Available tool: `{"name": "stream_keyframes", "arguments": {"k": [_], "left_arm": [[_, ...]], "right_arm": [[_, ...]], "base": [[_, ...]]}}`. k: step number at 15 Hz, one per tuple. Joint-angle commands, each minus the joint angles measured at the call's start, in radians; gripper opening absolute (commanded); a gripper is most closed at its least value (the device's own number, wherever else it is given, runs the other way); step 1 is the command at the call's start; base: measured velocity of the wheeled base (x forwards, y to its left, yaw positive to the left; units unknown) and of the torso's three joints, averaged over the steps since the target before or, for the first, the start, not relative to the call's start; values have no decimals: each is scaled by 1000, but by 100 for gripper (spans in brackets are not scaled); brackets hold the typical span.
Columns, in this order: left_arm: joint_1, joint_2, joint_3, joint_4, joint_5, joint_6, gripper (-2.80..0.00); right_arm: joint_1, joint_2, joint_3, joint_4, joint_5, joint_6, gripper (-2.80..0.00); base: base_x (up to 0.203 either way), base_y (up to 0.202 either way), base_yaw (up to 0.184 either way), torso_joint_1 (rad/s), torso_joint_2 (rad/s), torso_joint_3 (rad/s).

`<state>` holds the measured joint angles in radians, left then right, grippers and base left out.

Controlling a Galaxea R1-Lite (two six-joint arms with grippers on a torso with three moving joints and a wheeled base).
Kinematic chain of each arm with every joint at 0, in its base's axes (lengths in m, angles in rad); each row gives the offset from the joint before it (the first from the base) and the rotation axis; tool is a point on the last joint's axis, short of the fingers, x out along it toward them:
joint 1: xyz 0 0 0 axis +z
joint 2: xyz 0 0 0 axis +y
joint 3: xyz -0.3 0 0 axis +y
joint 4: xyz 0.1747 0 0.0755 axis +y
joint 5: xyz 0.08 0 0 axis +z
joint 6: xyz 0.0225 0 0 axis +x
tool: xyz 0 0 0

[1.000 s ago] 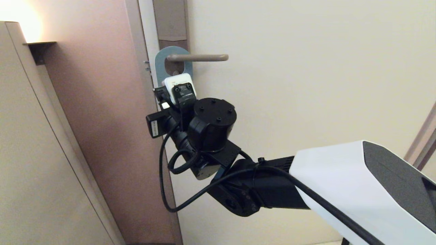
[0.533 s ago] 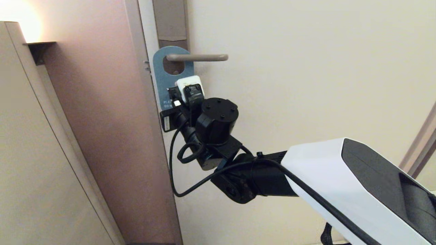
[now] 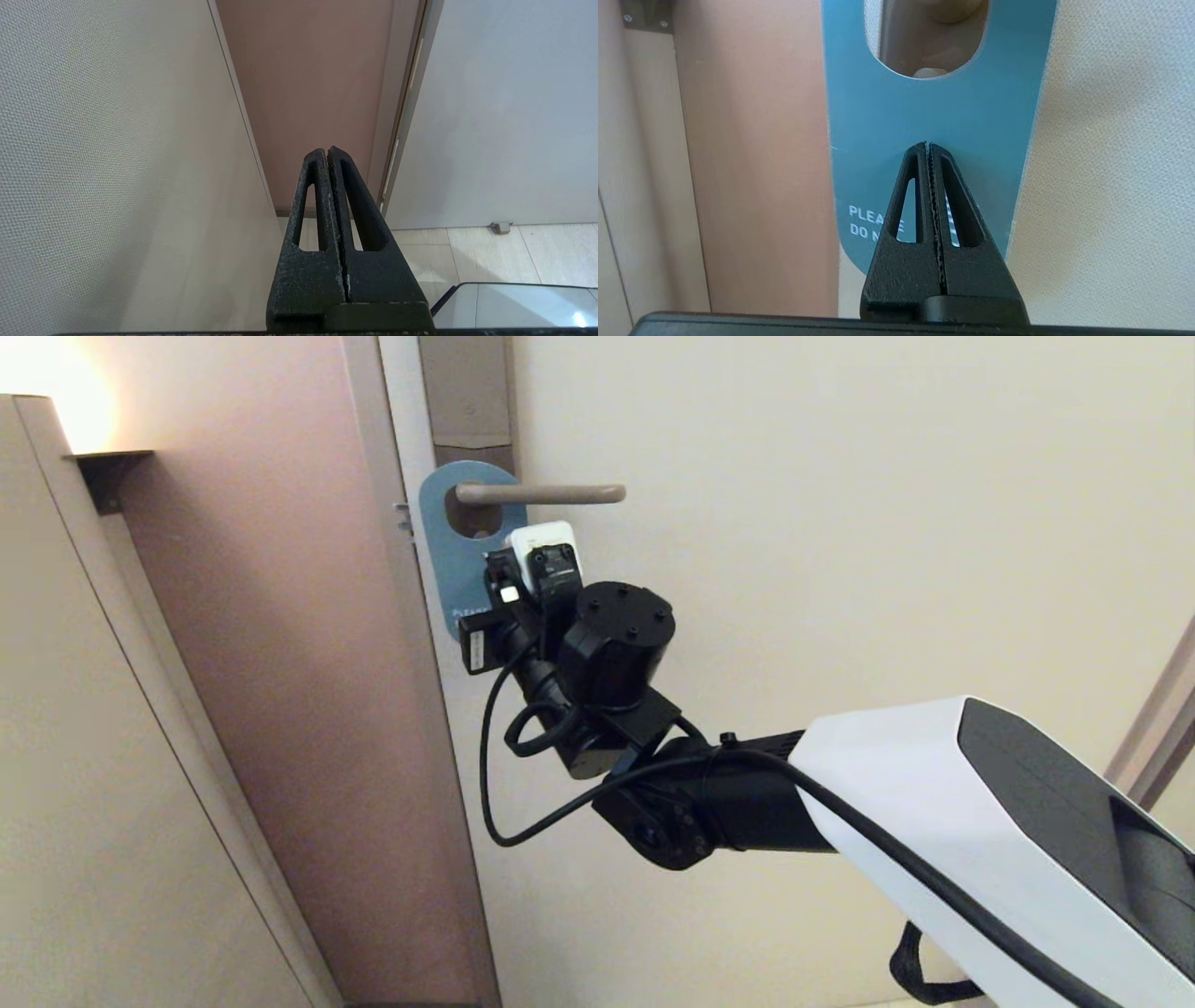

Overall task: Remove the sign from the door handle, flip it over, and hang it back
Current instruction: Hang the sign back with the other side facing out, then take down the sign

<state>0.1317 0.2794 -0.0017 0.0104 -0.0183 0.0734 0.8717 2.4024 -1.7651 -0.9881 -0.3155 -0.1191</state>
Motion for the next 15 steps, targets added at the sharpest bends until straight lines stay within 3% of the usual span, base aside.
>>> {"name": "stream_keyframes", "arguments": {"k": [1, 10, 13, 15], "left_arm": [[0, 1, 0, 0, 0, 0, -280], [0, 1, 0, -1, 0, 0, -280], [0, 1, 0, 0, 0, 0, -280], [0, 1, 0, 0, 0, 0, -280]], "right_arm": [[3, -18, 26, -6, -2, -2, -280], [-16, -254, 376, 0, -3, -2, -280], [-80, -401, 563, 36, -3, -1, -280], [-185, -513, 692, 65, -4, -1, -280]], "base": [[0, 0, 0, 0, 0, 0], [0, 0, 0, 0, 0, 0], [0, 0, 0, 0, 0, 0], [0, 0, 0, 0, 0, 0]]}}
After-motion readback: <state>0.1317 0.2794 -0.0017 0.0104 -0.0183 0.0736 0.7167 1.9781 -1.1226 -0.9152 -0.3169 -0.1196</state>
